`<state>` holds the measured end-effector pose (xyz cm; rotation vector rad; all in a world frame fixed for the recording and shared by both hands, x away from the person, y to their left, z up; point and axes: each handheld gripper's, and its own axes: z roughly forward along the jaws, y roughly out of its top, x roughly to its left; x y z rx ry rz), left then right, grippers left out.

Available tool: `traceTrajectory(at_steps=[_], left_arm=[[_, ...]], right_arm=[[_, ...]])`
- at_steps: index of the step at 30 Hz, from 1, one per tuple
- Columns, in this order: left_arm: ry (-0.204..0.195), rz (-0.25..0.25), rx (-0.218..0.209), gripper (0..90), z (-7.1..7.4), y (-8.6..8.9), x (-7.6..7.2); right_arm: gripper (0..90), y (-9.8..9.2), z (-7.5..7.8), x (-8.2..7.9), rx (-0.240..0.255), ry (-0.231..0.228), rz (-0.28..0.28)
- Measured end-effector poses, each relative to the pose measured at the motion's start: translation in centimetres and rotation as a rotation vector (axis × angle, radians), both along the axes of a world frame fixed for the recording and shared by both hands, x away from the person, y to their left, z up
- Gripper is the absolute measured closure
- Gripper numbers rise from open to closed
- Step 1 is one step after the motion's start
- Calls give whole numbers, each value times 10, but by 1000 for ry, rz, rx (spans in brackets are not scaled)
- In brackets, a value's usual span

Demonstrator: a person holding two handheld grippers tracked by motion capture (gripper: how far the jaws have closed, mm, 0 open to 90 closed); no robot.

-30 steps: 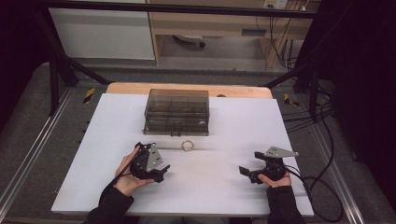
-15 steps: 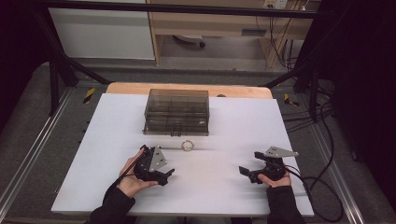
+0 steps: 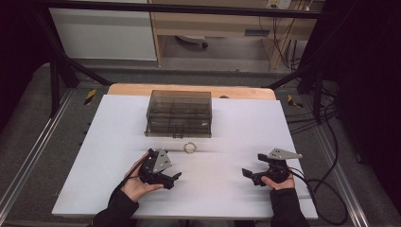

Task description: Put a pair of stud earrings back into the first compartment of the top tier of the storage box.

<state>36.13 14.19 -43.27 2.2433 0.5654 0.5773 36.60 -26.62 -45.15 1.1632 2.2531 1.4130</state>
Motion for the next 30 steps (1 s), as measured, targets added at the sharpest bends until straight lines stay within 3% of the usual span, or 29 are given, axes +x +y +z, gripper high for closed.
traceTrajectory(at_steps=[14, 22, 30], left_arm=[[84, 4, -89, 167, 4, -19, 12], [106, 30, -69, 195, 1, -31, 25], [112, 66, -67, 290, 1, -43, 37]], right_arm=[[5, 0, 0, 0, -3, -4, 1], [5, 0, 0, 0, -6, -4, 3], [5, 0, 0, 0, -3, -3, 2]])
